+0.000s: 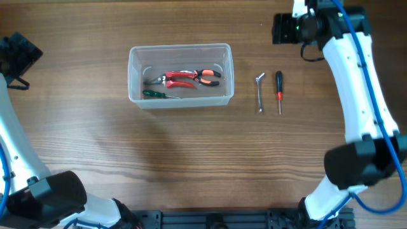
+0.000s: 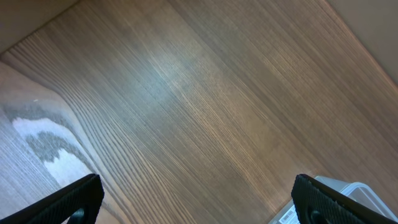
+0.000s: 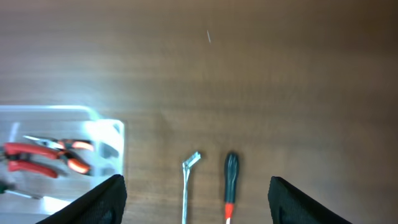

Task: Pack container
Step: 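Grasp the black-red screwdriver by its handle with the right gripper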

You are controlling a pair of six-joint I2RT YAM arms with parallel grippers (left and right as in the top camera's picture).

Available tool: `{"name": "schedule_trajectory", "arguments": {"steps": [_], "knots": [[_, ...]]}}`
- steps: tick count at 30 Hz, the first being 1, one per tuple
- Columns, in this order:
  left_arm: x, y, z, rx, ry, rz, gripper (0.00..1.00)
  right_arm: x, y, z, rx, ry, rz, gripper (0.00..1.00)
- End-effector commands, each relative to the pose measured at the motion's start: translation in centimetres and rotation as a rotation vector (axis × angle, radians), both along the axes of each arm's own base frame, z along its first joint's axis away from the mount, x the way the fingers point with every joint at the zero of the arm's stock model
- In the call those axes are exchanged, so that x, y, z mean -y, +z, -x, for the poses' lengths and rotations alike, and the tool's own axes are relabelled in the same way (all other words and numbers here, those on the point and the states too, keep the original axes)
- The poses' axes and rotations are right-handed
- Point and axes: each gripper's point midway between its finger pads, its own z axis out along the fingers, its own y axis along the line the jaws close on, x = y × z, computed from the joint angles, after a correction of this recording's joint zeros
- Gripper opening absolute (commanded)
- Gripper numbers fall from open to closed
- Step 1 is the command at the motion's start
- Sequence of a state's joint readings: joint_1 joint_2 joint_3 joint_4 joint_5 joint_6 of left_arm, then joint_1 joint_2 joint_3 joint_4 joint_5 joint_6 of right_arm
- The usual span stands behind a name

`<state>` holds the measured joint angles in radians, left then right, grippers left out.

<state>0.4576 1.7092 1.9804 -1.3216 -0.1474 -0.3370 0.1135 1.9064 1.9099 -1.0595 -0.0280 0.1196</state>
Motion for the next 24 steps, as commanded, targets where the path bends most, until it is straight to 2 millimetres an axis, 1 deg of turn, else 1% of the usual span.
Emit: {"name": "schedule_trajectory", "arguments": {"steps": [1,3,5,7,9,12,15,17,20,24], "knots": [[-0.1,0.0,0.0,-0.002,-0.013,0.001,1.00,-1.0,-6.8,0.8,-0.188,-0.032,-0.044,0.73],[-0.1,0.0,0.0,-0.002,-0.012,0.001,1.00,-0.7,-10.0,1.2,-0.273,-0.041,-0.029,0.73],[-0.1,0.0,0.0,-0.002,-0.013,0.001,1.00,-0.3,-12.5,1.5,-0.335,-0.052,-0.022,0.73],[-0.1,0.0,0.0,-0.002,-0.013,0.001,1.00,0.3,-14.2,1.7,-0.379,-0.065,-0.019,0.71],[-0.1,0.0,0.0,-0.002,-0.013,0.001,1.00,1.1,-15.7,2.0,-0.421,-0.084,-0.018,0.64],[-0.1,0.0,0.0,-0.002,-0.013,0.001,1.00,2.3,-16.6,2.1,-0.445,-0.108,-0.020,0.63],[-0.1,0.0,0.0,-0.002,-0.013,0.001,1.00,3.1,-16.7,2.0,-0.441,-0.081,-0.011,0.63],[-0.1,0.0,0.0,-0.002,-0.013,0.001,1.00,3.4,-16.7,1.8,-0.435,-0.068,-0.007,0.63],[-0.1,0.0,0.0,-0.002,-0.013,0.001,1.00,3.4,-16.9,1.5,-0.423,-0.044,0.000,0.59],[-0.1,0.0,0.0,-0.002,-0.012,0.001,1.00,3.3,-18.3,1.7,-0.436,-0.038,0.003,0.56]]}}
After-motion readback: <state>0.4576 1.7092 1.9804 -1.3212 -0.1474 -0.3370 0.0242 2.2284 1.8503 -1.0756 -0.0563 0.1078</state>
